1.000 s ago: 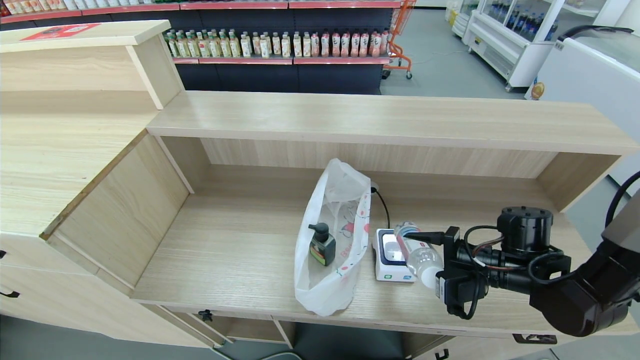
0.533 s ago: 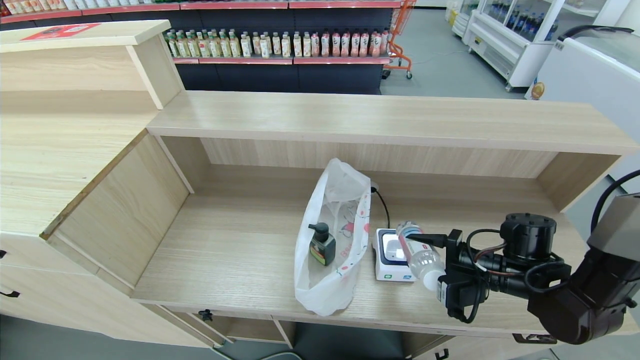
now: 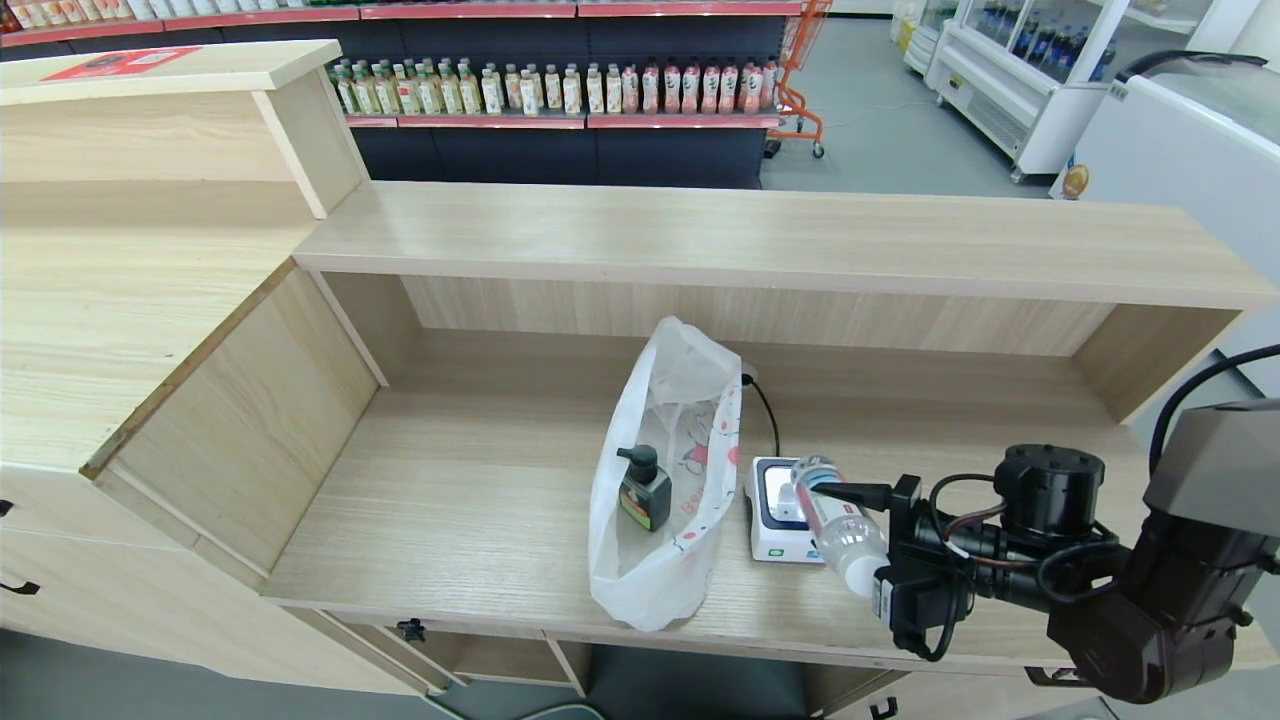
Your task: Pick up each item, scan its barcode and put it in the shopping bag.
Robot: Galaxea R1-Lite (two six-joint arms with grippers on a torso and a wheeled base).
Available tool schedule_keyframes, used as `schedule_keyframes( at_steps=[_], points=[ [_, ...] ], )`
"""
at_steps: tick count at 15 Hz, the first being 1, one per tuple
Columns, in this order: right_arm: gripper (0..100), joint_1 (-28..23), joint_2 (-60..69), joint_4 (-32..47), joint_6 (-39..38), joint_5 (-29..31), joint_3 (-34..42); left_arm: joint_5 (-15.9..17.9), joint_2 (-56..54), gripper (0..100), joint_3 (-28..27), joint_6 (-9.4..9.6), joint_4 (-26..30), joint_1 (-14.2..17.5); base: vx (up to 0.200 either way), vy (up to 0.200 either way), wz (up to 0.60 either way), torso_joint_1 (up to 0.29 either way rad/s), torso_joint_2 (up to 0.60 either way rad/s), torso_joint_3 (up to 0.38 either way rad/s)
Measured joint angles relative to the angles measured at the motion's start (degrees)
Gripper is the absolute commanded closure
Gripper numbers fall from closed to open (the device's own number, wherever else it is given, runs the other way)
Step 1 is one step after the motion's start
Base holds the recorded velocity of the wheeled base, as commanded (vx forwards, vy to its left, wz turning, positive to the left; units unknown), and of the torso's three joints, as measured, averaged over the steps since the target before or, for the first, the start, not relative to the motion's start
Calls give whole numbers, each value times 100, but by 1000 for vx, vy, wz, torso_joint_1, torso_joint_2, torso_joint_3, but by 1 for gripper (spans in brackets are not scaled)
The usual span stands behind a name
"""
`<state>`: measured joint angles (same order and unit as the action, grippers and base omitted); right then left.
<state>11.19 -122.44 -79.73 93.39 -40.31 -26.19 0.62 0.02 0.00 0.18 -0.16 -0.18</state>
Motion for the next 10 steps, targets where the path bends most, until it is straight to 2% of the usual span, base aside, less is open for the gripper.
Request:
schedule_keyframes(
  at_steps=[3, 10],
  points=[
    [100, -12, -84, -82, -4, -66, -60, 0, 0, 0, 0, 0, 0, 0, 0, 0, 0, 0, 0, 0],
    [100, -15, -477, -863, -217, -240, -115, 0, 0, 0, 0, 0, 0, 0, 0, 0, 0, 0, 0, 0]
  ],
)
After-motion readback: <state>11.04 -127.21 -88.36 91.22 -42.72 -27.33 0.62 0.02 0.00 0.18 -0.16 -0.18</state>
